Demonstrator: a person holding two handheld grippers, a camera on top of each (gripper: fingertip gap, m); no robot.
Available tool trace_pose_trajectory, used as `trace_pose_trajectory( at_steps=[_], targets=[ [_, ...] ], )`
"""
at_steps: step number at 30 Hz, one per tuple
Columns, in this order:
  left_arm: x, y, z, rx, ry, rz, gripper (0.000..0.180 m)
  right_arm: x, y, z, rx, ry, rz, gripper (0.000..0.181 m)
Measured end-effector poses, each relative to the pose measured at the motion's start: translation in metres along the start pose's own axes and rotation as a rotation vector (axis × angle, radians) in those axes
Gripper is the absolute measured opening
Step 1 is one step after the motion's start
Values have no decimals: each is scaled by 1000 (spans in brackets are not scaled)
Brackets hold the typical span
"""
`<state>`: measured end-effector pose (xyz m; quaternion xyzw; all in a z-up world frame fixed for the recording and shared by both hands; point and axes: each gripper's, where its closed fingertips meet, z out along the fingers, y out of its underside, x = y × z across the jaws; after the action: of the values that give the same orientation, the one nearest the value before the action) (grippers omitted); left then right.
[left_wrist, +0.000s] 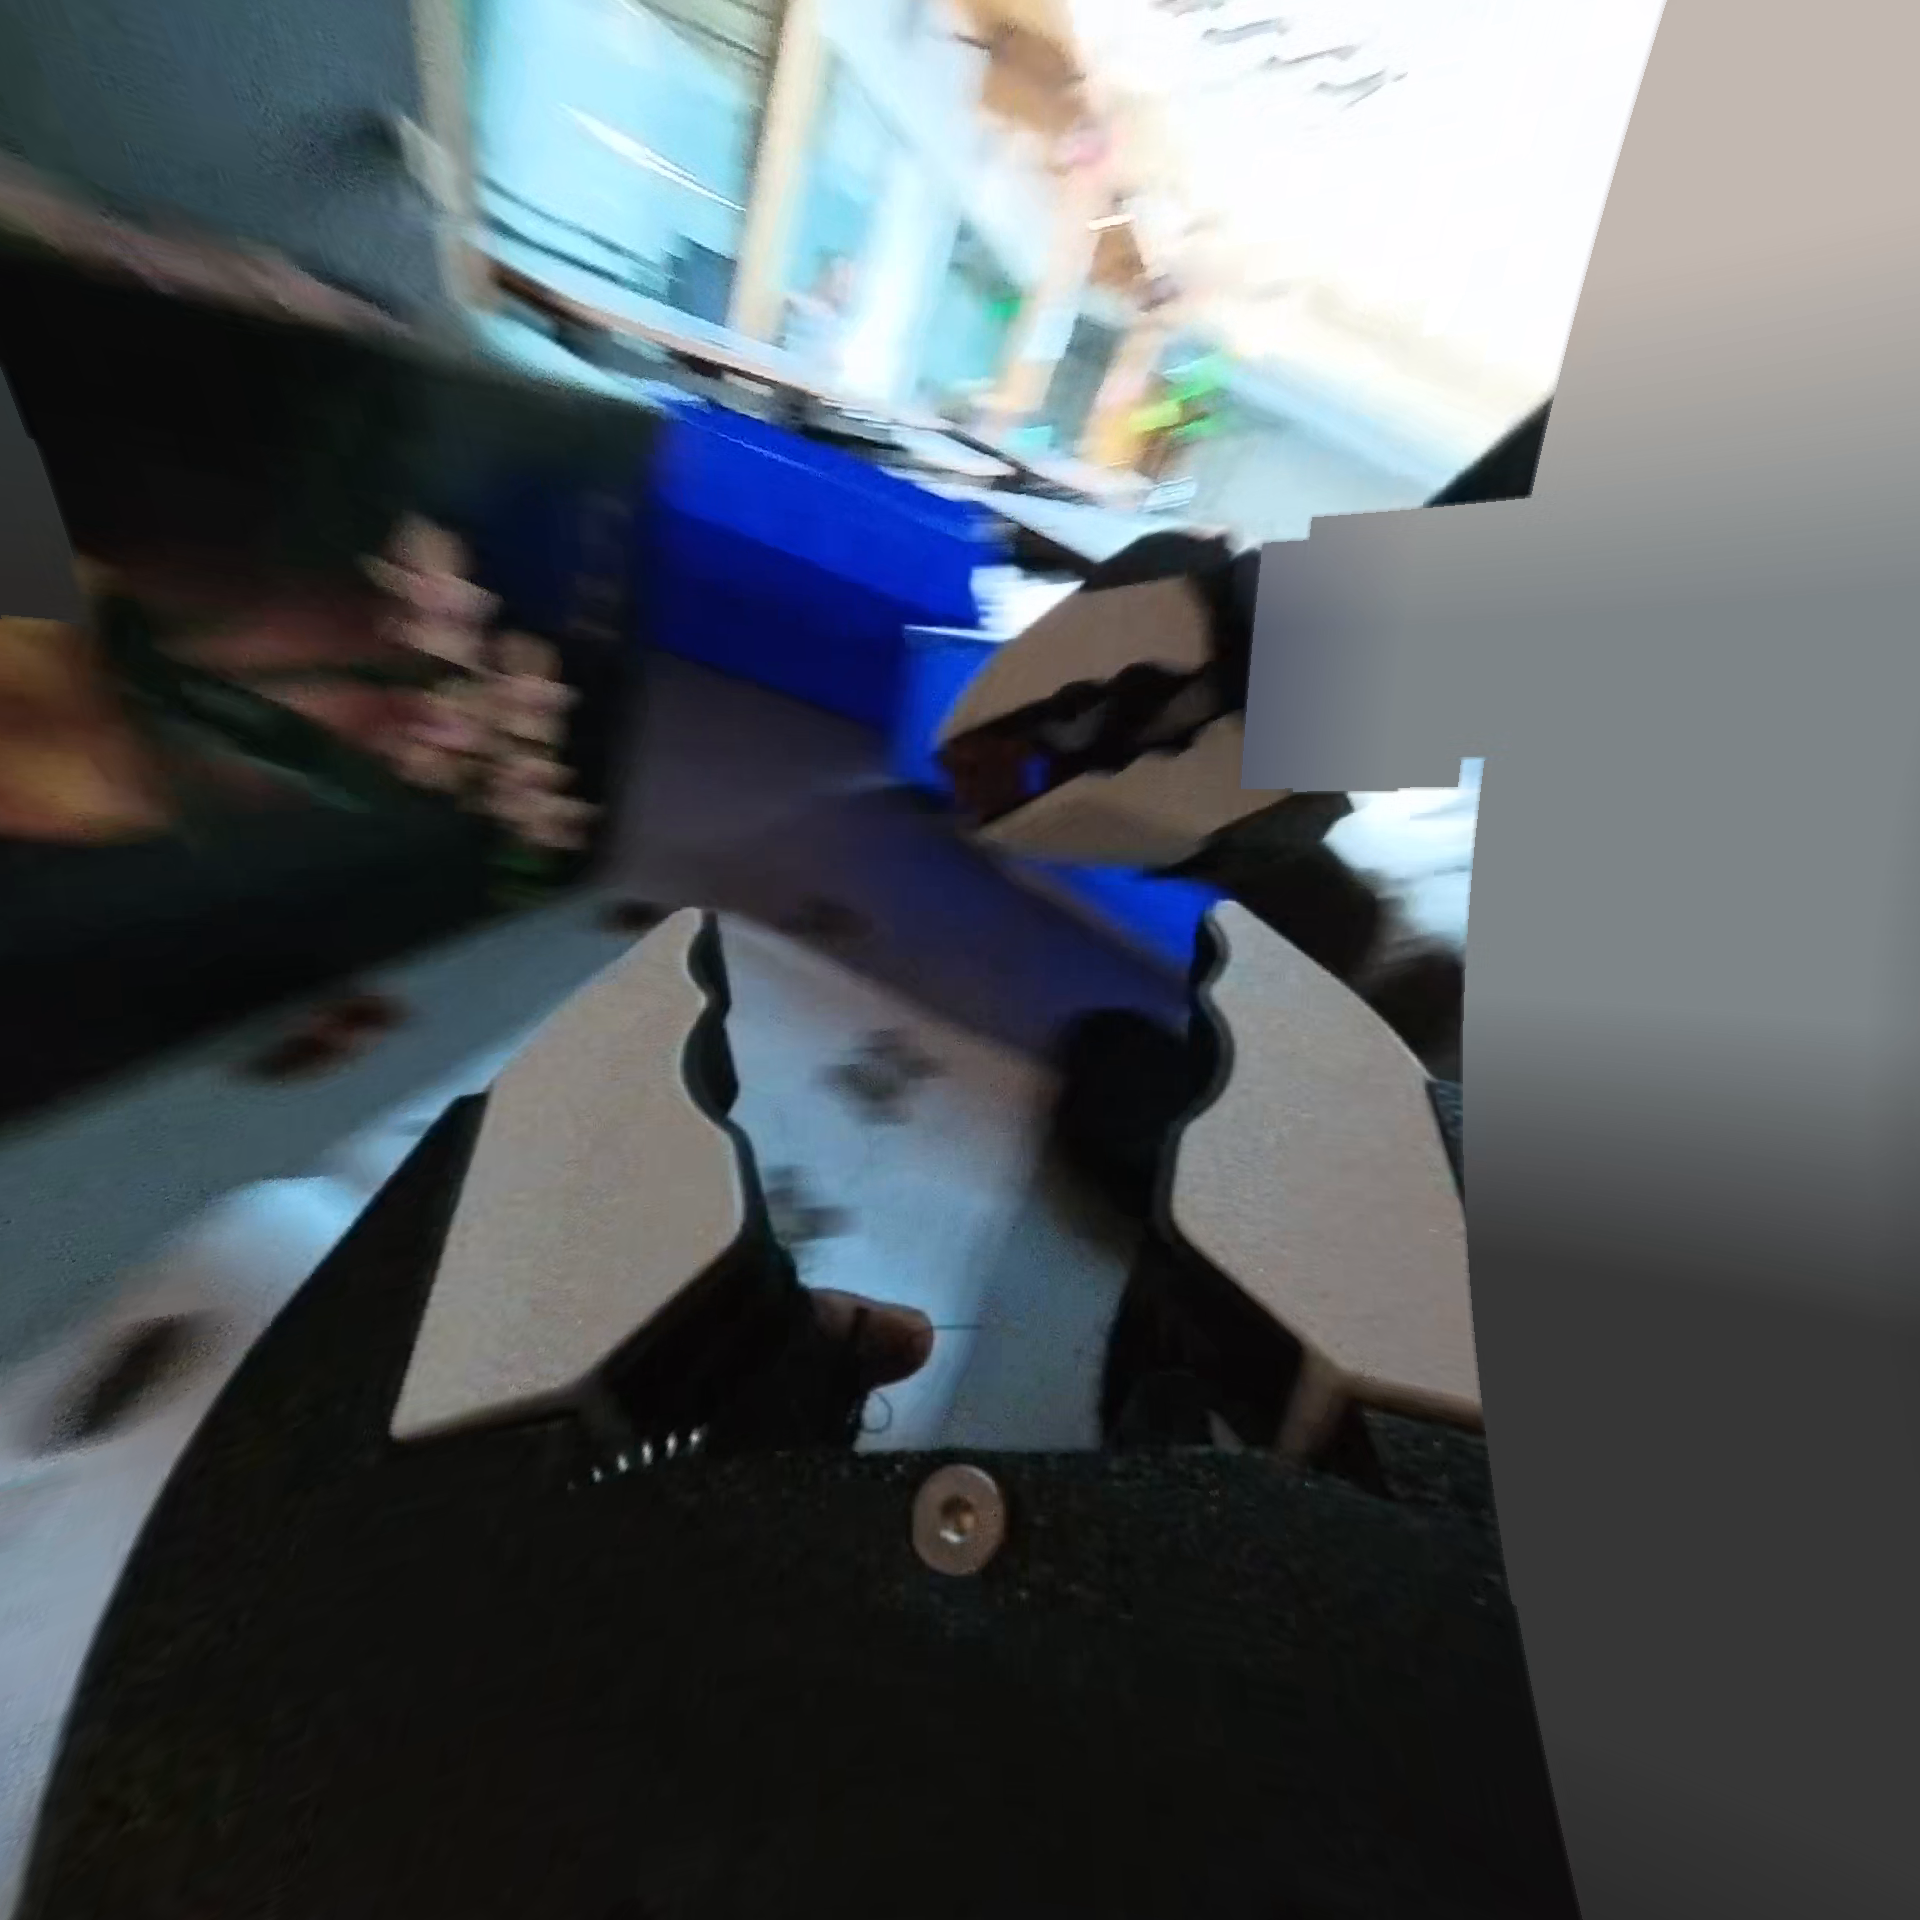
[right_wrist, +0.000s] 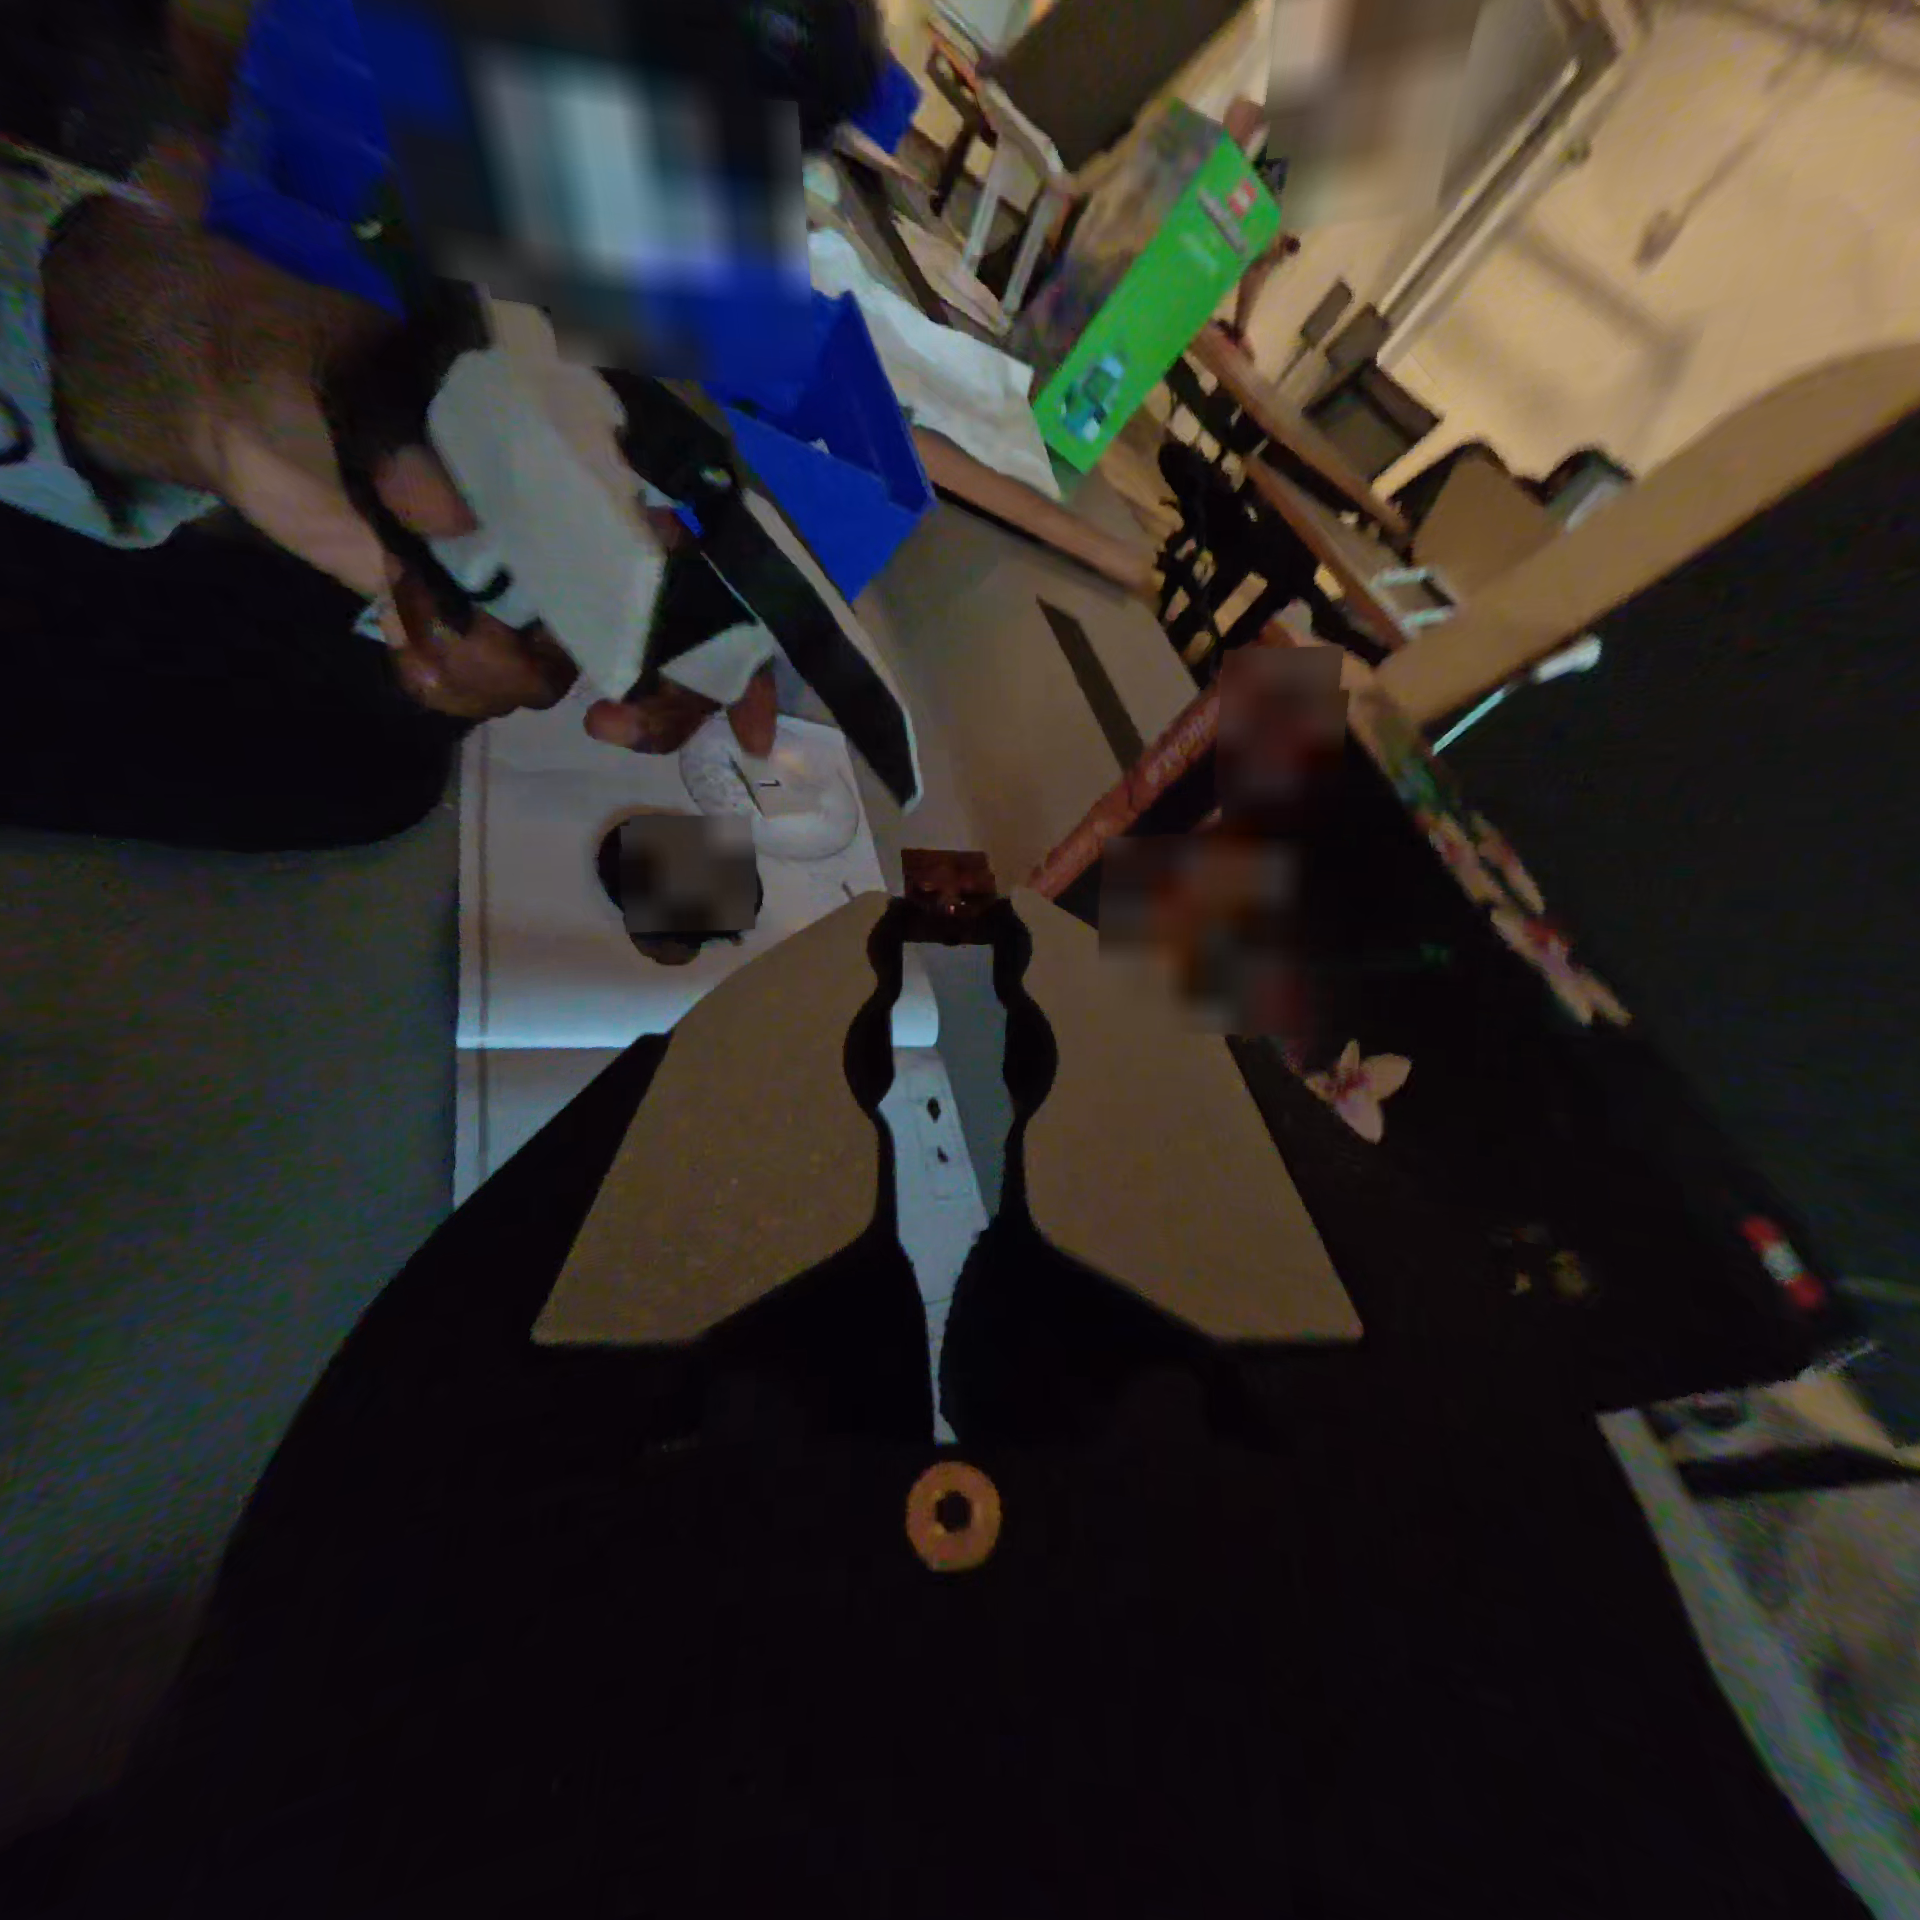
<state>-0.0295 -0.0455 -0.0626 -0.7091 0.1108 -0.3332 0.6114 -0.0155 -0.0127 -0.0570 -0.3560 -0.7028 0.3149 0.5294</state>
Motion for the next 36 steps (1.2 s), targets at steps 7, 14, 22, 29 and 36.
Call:
trace_pose_trajectory(
  at_steps=[7,14,22,29,36],
  targets=[
    [-42,39,-12,-169,-243,378,96,-11,40,11,-75,-245,325,16],
    [-41,55,-8,-142,-201,365,92,-19,98,48,-303,-324,398,15],
    [-42,45,-9,-35,-232,418,94,-26,142,76,-539,-343,434,15],
    [-46,27,-18,83,-249,381,93,-30,153,78,-579,-336,402,16],
    [-49,42,-15,-12,-268,484,90,-30,155,77,-587,-332,406,27]
  ],
)
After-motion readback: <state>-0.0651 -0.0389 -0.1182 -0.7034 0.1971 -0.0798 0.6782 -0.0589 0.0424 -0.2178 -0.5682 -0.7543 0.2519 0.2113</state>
